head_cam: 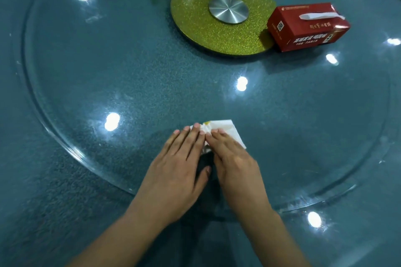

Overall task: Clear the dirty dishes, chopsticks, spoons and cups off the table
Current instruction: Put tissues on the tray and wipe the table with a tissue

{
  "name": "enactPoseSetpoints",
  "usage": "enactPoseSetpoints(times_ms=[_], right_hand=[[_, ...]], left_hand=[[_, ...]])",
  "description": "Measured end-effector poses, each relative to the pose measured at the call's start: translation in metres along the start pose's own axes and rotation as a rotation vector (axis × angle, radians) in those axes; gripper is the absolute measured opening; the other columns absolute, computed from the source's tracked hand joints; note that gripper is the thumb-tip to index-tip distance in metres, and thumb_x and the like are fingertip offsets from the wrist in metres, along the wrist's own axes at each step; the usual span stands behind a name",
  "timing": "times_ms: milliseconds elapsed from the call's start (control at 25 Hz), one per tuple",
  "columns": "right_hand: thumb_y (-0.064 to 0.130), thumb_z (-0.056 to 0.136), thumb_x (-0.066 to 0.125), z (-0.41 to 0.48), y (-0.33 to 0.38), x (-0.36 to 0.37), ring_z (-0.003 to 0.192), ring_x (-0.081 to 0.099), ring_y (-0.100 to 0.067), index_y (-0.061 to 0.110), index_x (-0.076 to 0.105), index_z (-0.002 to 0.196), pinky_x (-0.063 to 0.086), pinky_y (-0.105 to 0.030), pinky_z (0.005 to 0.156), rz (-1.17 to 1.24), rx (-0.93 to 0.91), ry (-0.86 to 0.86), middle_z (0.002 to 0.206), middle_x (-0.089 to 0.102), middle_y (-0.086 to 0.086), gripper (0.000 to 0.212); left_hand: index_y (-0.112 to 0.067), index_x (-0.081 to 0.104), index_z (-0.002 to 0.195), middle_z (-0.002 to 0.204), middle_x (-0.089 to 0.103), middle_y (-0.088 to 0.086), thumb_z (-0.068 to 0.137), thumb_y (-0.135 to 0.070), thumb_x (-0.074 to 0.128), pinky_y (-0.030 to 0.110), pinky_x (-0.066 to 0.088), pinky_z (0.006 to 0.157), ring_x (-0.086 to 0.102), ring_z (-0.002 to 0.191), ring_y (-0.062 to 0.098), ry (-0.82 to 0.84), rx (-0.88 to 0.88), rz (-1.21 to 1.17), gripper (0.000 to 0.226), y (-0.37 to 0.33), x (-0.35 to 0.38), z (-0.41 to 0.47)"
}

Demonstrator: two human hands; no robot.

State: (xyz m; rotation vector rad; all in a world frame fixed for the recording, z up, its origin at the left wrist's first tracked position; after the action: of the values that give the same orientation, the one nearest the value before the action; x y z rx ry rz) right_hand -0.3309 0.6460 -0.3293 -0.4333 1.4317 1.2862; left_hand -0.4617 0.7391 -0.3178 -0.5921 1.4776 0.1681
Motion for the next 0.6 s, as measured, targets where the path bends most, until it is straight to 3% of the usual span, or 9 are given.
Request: enactPoseSetpoints(times_ms=[200, 440, 600], right_hand=[[0.011, 0.089, 0.045, -0.044, 0.01, -0.001, 0.132, 0.056, -0.016, 0.011, 0.069, 0.129, 0.043, -0.029, 0.108, 0.005, 0.011, -0.044, 0.138, 0.064, -0.002, 0.047], [0.015, 0.09, 0.044, 0.006, 0.006, 0.007, 0.128, 0.06, -0.017, 0.011, 0.071, 0.126, 0.049, -0.03, 0.105, -0.033, 0.032, -0.085, 0.133, 0.067, -0.003, 0.046], [0.02, 0.092, 0.042, 0.077, 0.001, 0.007, 0.121, 0.065, -0.022, 0.014, 0.073, 0.124, 0.047, -0.026, 0.097, -0.037, 0.089, -0.047, 0.129, 0.069, -0.008, 0.045]], left_hand=[[-0.005, 0.034, 0.156, 0.167, 0.025, 0.011, 0.1, -0.041, 0.041, 0.042, 0.02, 0.122, 0.023, 0.155, 0.022, 0.001, -0.005, -0.022, 0.067, -0.02, 0.014, -0.034], [-0.002, 0.028, 0.157, 0.167, 0.022, 0.013, 0.104, -0.042, 0.032, 0.042, 0.017, 0.123, 0.02, 0.155, 0.024, 0.005, -0.047, 0.04, 0.067, -0.009, 0.01, 0.005], [-0.004, 0.017, 0.161, 0.17, 0.012, 0.012, 0.102, -0.046, 0.013, 0.035, 0.0, 0.128, 0.012, 0.157, 0.022, 0.051, -0.084, 0.048, 0.073, 0.017, -0.003, 0.068]])
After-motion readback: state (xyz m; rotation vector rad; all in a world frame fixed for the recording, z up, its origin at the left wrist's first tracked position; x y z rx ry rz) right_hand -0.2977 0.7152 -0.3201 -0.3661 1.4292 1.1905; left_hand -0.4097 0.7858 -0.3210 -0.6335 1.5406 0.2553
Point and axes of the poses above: each hand's wrist, its own z-axis towards the middle knuckle, its own x-axis out of the palm, y = z × x, the point moved 1 cm from there along z, towards the middle knuckle
